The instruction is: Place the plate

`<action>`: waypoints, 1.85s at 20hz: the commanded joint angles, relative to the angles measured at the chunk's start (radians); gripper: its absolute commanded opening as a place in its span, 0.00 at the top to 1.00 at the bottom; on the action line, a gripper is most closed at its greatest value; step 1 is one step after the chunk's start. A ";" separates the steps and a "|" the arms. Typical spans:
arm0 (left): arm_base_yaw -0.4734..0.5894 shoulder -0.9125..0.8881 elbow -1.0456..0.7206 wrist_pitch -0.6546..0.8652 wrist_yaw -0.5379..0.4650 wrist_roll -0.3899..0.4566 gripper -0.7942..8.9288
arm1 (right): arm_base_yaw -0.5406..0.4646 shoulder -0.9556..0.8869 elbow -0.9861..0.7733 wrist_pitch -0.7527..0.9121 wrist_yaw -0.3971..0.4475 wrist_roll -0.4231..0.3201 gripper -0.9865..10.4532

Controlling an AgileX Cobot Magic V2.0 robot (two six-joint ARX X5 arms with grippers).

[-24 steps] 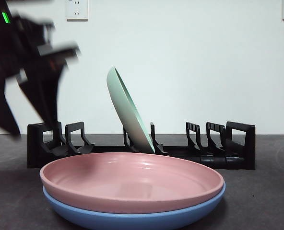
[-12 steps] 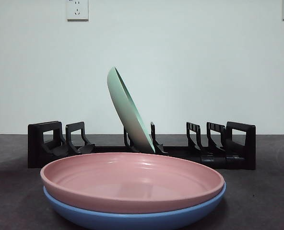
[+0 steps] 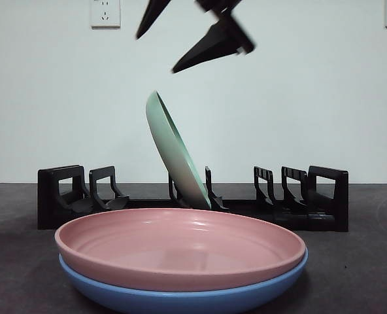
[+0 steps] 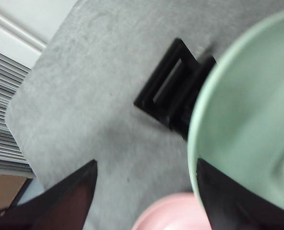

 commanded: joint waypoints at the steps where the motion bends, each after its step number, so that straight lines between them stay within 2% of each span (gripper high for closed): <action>1: -0.002 0.005 0.015 0.009 -0.008 -0.005 0.63 | 0.003 0.106 0.104 0.005 -0.004 -0.004 0.63; 5: -0.002 0.005 0.015 0.008 -0.051 -0.005 0.63 | 0.003 0.194 0.164 0.008 0.039 -0.009 0.63; 7: -0.002 0.005 0.015 0.008 -0.052 -0.004 0.63 | 0.003 0.201 0.164 0.002 0.085 -0.024 0.63; 9: -0.002 0.005 0.015 0.009 -0.052 -0.004 0.63 | 0.003 0.203 0.164 0.000 0.096 -0.032 0.63; 17: -0.002 0.005 0.015 0.008 -0.052 -0.004 0.63 | 0.006 0.215 0.164 -0.035 0.101 -0.047 0.91; 20: -0.002 0.005 0.015 0.008 -0.052 -0.004 0.63 | 0.005 0.215 0.164 -0.045 0.098 -0.046 0.91; 22: -0.002 0.005 0.015 0.008 -0.052 -0.005 0.63 | 0.004 0.208 0.173 -0.045 0.064 -0.043 0.91; 29: -0.002 0.005 0.015 0.013 -0.055 -0.005 0.63 | 0.003 0.069 0.312 -0.146 0.010 -0.053 0.91; 31: -0.002 0.005 0.014 0.019 -0.055 -0.005 0.63 | 0.004 0.006 0.323 -0.155 -0.001 -0.075 0.91; 35: -0.002 0.005 0.015 0.019 -0.059 -0.006 0.63 | 0.027 -0.129 0.321 -0.219 -0.008 -0.175 0.91; 37: -0.002 0.005 0.015 0.020 -0.060 -0.008 0.63 | 0.048 -0.210 0.276 -0.236 -0.003 -0.194 0.90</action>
